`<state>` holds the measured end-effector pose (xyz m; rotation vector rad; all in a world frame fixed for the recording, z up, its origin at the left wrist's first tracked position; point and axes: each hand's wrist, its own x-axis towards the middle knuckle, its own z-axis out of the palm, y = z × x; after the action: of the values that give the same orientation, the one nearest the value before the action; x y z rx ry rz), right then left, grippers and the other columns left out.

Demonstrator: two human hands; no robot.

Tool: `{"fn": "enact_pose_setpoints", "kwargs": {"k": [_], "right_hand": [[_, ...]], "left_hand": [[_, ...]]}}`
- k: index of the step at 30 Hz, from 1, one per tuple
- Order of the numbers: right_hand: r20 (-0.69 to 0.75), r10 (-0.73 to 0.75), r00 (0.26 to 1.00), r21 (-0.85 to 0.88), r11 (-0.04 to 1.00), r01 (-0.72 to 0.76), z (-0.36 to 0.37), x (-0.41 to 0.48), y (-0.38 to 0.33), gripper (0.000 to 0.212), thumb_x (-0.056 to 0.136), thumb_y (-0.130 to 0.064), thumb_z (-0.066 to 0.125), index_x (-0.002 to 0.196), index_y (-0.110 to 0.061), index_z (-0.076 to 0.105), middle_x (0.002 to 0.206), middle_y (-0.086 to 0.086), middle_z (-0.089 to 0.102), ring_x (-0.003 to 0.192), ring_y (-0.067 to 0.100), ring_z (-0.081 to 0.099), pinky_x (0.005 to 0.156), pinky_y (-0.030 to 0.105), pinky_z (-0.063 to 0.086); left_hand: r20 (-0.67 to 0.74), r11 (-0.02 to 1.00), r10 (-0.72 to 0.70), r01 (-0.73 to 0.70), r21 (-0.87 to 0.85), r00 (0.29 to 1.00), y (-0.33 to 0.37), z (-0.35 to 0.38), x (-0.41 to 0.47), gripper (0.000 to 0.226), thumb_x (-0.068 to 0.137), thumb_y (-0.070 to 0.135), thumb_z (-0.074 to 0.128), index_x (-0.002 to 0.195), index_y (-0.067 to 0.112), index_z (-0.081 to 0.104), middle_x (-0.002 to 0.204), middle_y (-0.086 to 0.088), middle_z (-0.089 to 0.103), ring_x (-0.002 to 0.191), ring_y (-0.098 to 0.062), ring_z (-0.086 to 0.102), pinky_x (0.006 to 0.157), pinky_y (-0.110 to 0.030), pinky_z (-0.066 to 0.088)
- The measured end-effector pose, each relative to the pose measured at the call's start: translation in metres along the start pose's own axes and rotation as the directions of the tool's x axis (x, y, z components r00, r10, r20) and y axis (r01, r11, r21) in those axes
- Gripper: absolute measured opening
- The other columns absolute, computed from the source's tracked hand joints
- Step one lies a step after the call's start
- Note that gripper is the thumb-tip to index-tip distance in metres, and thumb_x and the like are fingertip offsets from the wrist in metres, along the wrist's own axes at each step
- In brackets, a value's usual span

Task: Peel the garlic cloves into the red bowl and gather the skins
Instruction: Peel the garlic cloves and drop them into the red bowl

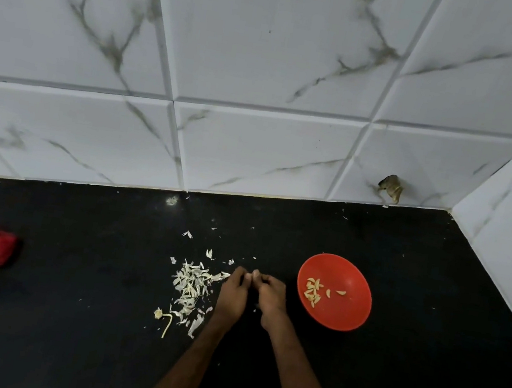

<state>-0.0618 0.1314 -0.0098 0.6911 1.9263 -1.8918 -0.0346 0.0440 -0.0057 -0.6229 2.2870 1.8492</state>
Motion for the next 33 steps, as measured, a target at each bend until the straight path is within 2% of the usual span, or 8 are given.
{"fn": "enact_pose_setpoints", "kwargs": {"k": [6,10,14,17,22,24,30,33], "right_hand": [[-0.07,-0.177,0.982,-0.19,0.968,0.162,0.003,0.001,0.004,0.012,0.093,-0.018,0.069,0.083,-0.013,0.07,0.084,0.007,0.074,0.087,0.025,0.072,0.081,0.04,0.058],[-0.03,-0.243,0.97,-0.357,0.909,0.217,0.003,-0.005,-0.001,0.017,0.095,-0.025,0.067,0.093,-0.009,0.071,0.088,0.0,0.072,0.086,0.017,0.068,0.074,0.024,0.052],[0.245,-0.471,0.847,-0.656,0.562,0.503,0.02,-0.012,-0.001,0.026,0.1,-0.013,0.054,0.123,-0.013,0.066,0.124,0.0,0.065,0.116,0.014,0.059,0.095,0.022,0.045],[0.621,-0.333,0.71,-0.665,0.256,0.702,0.048,-0.014,0.013,0.055,0.102,-0.007,0.047,0.155,-0.013,0.033,0.162,0.003,0.032,0.151,0.016,0.023,0.125,0.038,0.019],[0.686,-0.198,0.7,-0.714,0.0,0.7,0.071,-0.024,0.043,0.075,0.101,-0.053,0.018,0.159,-0.011,-0.004,0.163,-0.001,-0.018,0.15,0.015,-0.019,0.122,0.035,-0.01],[0.675,-0.209,0.708,-0.727,-0.026,0.686,0.071,-0.024,0.049,0.087,0.087,-0.063,0.001,0.159,-0.014,-0.007,0.159,-0.004,-0.023,0.145,0.011,-0.025,0.124,0.038,-0.008],[0.674,-0.231,0.701,-0.718,0.019,0.696,0.072,-0.022,0.048,0.071,0.107,-0.043,0.033,0.159,-0.014,-0.004,0.165,-0.003,-0.014,0.153,0.013,-0.014,0.123,0.035,-0.008],[0.62,-0.342,0.706,-0.597,0.378,0.707,0.072,-0.025,0.033,0.052,0.107,-0.029,0.035,0.158,-0.018,0.025,0.16,0.002,0.035,0.147,0.016,0.032,0.121,0.034,0.024]], "left_hand": [[0.083,0.899,-0.188,0.205,-0.387,0.979,0.009,0.004,-0.006,0.028,0.102,0.013,0.043,0.083,0.009,0.063,0.07,-0.001,0.065,0.068,-0.013,0.057,0.057,-0.024,0.046],[0.099,0.946,-0.188,0.207,-0.25,0.977,0.002,-0.009,0.003,0.032,0.099,0.027,0.046,0.081,0.012,0.067,0.067,-0.001,0.063,0.062,-0.016,0.055,0.052,-0.026,0.04],[-0.24,0.971,-0.166,0.116,-0.21,0.957,-0.004,-0.054,0.018,0.031,0.098,0.018,0.045,0.073,0.01,0.061,0.07,-0.008,0.06,0.065,-0.023,0.051,0.064,-0.035,0.042],[-0.469,0.945,-0.191,0.032,-0.326,0.862,-0.007,-0.096,0.023,0.028,0.094,0.019,0.05,0.07,0.008,0.058,0.064,-0.006,0.053,0.058,-0.018,0.044,0.056,-0.034,0.038],[-0.541,0.93,-0.224,0.011,-0.368,0.81,-0.016,-0.12,0.015,0.026,0.092,0.017,0.054,0.068,0.008,0.055,0.064,-0.007,0.051,0.056,-0.019,0.045,0.046,-0.031,0.042],[-0.528,0.921,-0.241,0.021,-0.389,0.815,-0.02,-0.122,0.015,0.023,0.093,0.016,0.054,0.072,0.006,0.058,0.065,-0.006,0.054,0.054,-0.018,0.048,0.041,-0.025,0.043],[-0.465,0.941,-0.147,-0.021,-0.337,0.873,-0.013,-0.111,0.012,0.023,0.091,0.013,0.059,0.072,0.003,0.066,0.072,-0.007,0.069,0.058,-0.018,0.053,0.051,-0.029,0.044],[-0.358,0.953,-0.049,-0.064,-0.296,0.933,-0.011,-0.1,0.01,0.025,0.096,0.011,0.059,0.075,-0.002,0.063,0.071,-0.009,0.065,0.063,-0.014,0.055,0.059,-0.029,0.046]]}}
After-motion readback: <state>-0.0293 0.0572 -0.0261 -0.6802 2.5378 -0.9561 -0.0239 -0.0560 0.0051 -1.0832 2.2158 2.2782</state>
